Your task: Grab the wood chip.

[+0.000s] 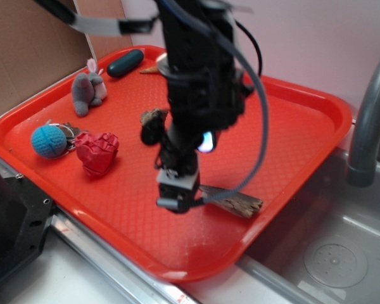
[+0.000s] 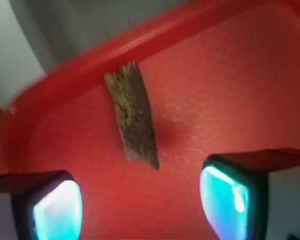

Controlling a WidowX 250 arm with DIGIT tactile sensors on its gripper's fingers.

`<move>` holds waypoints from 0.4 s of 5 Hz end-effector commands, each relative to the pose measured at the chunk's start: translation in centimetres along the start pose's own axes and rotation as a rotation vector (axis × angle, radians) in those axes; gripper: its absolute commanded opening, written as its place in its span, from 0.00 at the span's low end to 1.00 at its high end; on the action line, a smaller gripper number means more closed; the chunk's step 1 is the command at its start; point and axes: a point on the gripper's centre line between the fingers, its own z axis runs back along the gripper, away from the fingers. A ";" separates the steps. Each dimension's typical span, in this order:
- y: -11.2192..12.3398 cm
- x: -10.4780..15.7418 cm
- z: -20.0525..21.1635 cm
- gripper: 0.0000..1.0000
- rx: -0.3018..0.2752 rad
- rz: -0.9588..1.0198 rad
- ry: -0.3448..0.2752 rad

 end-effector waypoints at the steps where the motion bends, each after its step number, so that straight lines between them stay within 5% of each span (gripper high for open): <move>1: -5.2 -0.2 -1.6 1.00 -0.010 -0.087 -0.051; 2: -8.0 -1.0 -2.2 1.00 -0.036 -0.064 -0.035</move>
